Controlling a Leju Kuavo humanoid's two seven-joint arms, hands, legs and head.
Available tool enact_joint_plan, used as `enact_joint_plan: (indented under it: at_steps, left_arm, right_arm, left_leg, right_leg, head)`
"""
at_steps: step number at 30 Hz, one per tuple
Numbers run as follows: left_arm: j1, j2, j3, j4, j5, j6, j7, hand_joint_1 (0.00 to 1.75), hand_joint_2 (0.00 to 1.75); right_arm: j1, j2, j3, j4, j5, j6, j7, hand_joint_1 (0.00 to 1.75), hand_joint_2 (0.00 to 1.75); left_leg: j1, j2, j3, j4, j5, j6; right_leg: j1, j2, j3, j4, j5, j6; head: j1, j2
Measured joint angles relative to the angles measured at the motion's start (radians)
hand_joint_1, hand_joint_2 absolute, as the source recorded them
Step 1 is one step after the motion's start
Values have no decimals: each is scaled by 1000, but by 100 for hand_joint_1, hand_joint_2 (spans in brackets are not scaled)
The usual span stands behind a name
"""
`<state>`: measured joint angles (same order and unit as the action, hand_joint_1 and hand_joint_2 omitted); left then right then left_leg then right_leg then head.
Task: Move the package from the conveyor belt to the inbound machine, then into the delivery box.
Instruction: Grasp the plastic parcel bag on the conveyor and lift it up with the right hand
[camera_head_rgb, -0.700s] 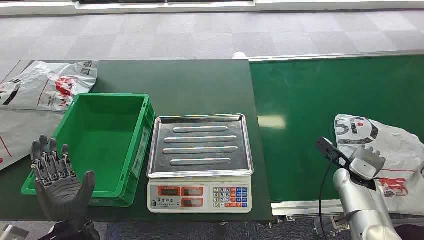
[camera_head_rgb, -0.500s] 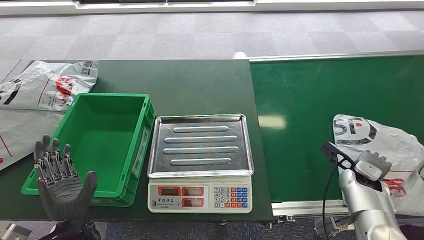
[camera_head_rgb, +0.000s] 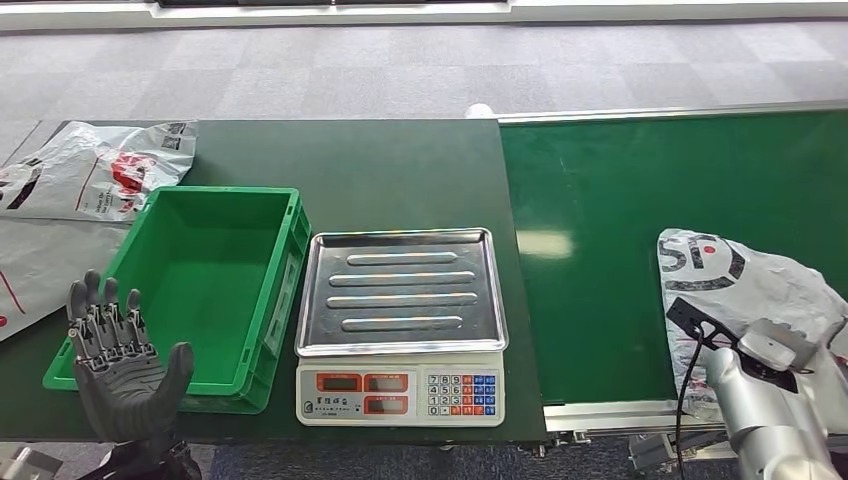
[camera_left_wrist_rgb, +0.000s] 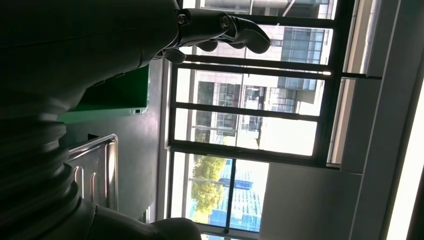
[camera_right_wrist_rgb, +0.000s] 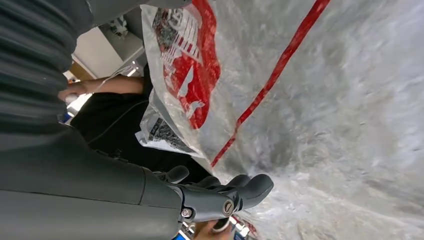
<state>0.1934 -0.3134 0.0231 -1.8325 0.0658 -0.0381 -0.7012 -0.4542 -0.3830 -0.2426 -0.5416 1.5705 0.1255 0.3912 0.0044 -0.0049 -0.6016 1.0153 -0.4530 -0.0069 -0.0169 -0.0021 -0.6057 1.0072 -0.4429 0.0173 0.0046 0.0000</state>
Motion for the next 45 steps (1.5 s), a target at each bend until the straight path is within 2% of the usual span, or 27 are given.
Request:
enact_joint_plan:
  at_steps: [12,14,16,18,21,22,24,28,33,39,45]
  left_arm:
    - [1,-1,7,0,0,0,0,0,175]
    - [1,-1,7,0,0,0,0,0,175]
    - [1,-1,7,0,0,-1,0,0,175]
    - [1,-1,8,0,2,-3,0,0,175]
    - [-1,1,8,1,18,-9,0,0,175]
    - [-3,2,9,2,25,-11,0,0,175]
    - [-9,5,10,6,36,-12,0,0,175]
    - [-23,9,10,11,48,3,0,0,175]
    - [-21,11,11,9,58,24,0,0,175]
    - [-19,15,11,2,59,30,0,0,175]
    - [-19,18,11,0,59,31,0,0,175]
  right_arm:
    - [1,-25,0,19,0,3,-1,0,175]
    - [4,-25,0,20,-3,8,-21,87,175]
    - [14,-24,0,22,-17,21,-88,175,175]
    - [38,-18,1,17,-50,48,-225,175,175]
    - [115,0,27,-57,-150,132,-491,175,175]
    - [148,5,46,-106,-195,171,-554,175,175]
    - [211,9,105,-220,-289,244,-609,175,175]
    - [285,2,257,-386,-430,303,-606,175,175]
    - [335,-17,394,-489,-507,291,-575,175,175]
    - [370,-26,475,-558,-539,271,-545,175,175]
    - [387,-26,508,-591,-546,264,-535,175,175]
  left_leg:
    - [0,0,0,0,0,0]
    - [0,0,0,0,0,0]
    - [0,0,0,0,0,0]
    - [0,-1,0,0,0,0]
    - [0,-1,1,0,-2,1]
    - [0,-1,2,0,-3,0]
    - [0,0,5,0,-4,-1]
    - [1,5,7,0,-8,-3]
    - [1,5,15,0,-8,-3]
    - [1,5,15,0,-9,-1]
    - [1,5,15,0,-9,-1]
  right_leg:
    - [0,0,0,0,0,1]
    - [0,0,0,0,0,1]
    - [0,0,0,0,-1,1]
    - [0,0,1,0,-1,1]
    - [1,0,2,0,-2,1]
    - [2,0,3,0,-3,1]
    - [3,1,6,0,-4,0]
    - [3,6,9,0,-6,0]
    - [4,5,13,0,-7,0]
    - [3,5,14,0,-8,0]
    - [2,5,14,0,-8,1]
  head:
    - [0,0]
    - [0,0]
    - [0,0]
    - [0,0]
    - [0,0]
    - [0,0]
    - [0,0]
    - [0,0]
    - [0,0]
    - [0,0]
    - [0,0]
